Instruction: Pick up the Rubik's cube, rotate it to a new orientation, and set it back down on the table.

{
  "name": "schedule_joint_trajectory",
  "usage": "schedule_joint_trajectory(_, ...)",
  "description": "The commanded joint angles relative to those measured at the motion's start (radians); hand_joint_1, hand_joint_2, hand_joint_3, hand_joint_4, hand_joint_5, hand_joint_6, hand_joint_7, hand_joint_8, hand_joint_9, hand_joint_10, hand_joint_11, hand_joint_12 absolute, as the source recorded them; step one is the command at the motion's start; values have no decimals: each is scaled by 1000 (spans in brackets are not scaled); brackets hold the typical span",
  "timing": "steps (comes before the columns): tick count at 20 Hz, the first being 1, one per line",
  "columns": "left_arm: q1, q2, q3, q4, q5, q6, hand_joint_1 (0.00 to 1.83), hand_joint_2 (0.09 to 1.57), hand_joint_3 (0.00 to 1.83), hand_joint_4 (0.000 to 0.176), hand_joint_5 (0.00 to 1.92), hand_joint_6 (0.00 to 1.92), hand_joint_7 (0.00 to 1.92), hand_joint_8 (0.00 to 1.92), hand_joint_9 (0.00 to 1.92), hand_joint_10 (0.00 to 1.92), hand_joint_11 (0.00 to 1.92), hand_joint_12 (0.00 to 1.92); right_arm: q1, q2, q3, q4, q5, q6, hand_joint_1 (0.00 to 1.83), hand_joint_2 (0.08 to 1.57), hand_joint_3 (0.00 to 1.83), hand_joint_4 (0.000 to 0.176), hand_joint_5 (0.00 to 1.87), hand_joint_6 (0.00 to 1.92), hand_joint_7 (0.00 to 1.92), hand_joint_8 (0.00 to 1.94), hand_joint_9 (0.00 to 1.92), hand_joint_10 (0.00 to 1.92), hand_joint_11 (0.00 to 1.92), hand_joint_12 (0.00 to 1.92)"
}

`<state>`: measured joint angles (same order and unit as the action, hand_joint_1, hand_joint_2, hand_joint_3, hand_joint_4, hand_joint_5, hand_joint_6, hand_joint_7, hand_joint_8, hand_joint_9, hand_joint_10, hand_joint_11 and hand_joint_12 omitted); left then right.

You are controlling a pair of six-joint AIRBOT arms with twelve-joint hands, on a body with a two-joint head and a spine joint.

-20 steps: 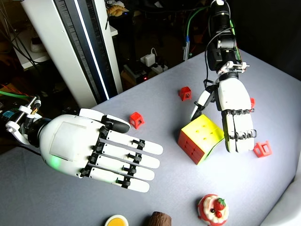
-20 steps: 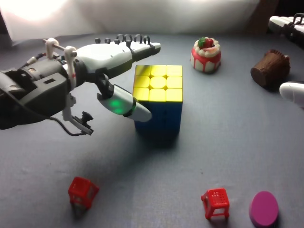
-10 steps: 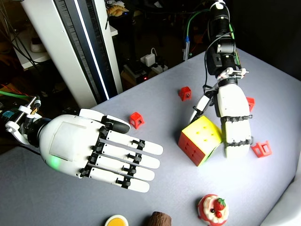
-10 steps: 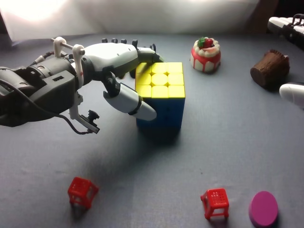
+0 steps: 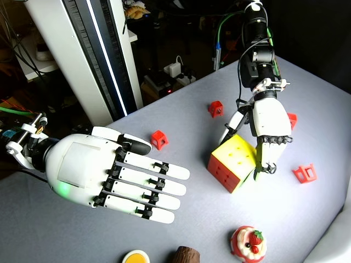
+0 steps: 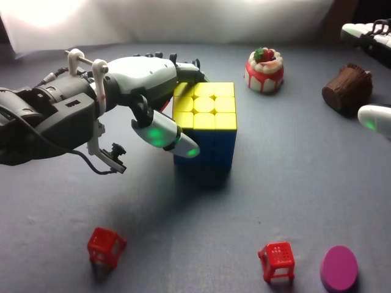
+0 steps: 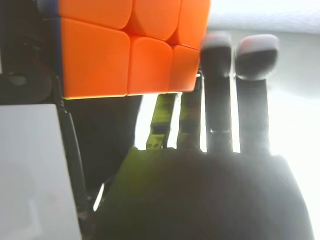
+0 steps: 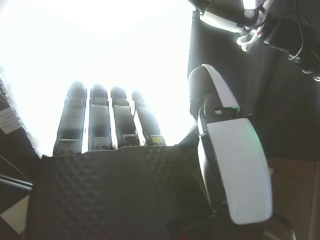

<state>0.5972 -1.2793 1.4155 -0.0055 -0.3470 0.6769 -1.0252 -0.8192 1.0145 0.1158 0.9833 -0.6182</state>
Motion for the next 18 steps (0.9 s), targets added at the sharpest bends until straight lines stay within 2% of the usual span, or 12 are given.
schedule_joint_trajectory(1,-16,13,-9,-5,-167,-9,1096,1156,355,0,644,1519,624,1731,622,1921,746,1921,14,-3,9,2,128,5,313,1419,0,0,0,0,0,0,7,3,5,199)
schedule_joint_trajectory(3,-14,29,-26,-1,-205,-10,1119,932,809,0,728,1610,660,1836,725,1921,815,1921,23,-11,23,-12,133,5,153,1483,3,0,0,0,24,6,99,67,0,904)
schedule_joint_trajectory(5,-5,42,-39,3,-248,-26,1117,910,868,0,738,1635,656,1868,746,1921,811,1921,27,-28,47,-26,146,5,82,1486,2,0,0,0,7,1,91,83,0,1054)
schedule_joint_trajectory(6,0,47,-42,10,-270,-46,1071,938,721,0,731,1595,731,1910,819,1921,888,1921,29,-38,64,-36,152,5,16,1484,2,0,14,5,76,27,152,117,0,1094)
schedule_joint_trajectory(8,1,58,-52,27,-301,-65,1071,938,678,0,744,1564,816,1921,884,1921,968,1921,38,-57,87,-53,155,5,86,1489,1,0,0,0,49,6,57,153,0,611)
schedule_joint_trajectory(11,-10,72,-73,65,-338,-77,1046,930,765,0,711,1666,855,1921,943,1921,1032,1921,60,-78,114,-68,155,5,126,1386,0,0,62,23,89,7,81,212,0,800)
schedule_joint_trajectory(12,-13,75,-78,77,-348,-80,1158,979,494,0,847,1870,902,1921,982,1921,1078,1921,68,-91,131,-75,154,5,107,1389,0,0,52,17,92,5,85,231,0,871)
schedule_joint_trajectory(13,-15,79,-83,85,-360,-83,1013,847,1053,0,728,1858,890,1921,1002,1921,1107,1921,74,-103,145,-79,154,5,6,1412,2,0,44,11,91,2,67,259,0,962)
schedule_joint_trajectory(15,-17,88,-95,96,-388,-88,1159,655,1368,32,887,1800,885,1921,1112,1921,1215,1921,83,-129,175,-81,154,5,0,1389,0,0,37,7,114,8,52,293,0,874)
schedule_joint_trajectory(16,-18,92,-98,101,-397,-90,1070,662,1309,0,871,1799,1055,1921,1153,1921,1246,1921,86,-138,185,-81,153,5,0,1390,0,0,63,17,117,5,29,352,0,898)
schedule_joint_trajectory(17,-22,98,-106,110,-410,-91,1211,706,946,0,1016,1897,1118,1921,1190,1921,1284,1921,88,-150,198,-81,153,5,0,1385,0,0,74,22,119,3,5,402,0,883)
schedule_joint_trajectory(18,-26,104,-114,119,-422,-91,1101,669,1167,0,906,1747,1127,1921,1209,1921,1303,1921,91,-161,210,-81,152,5,0,1387,0,0,83,26,103,2,0,384,0,889)
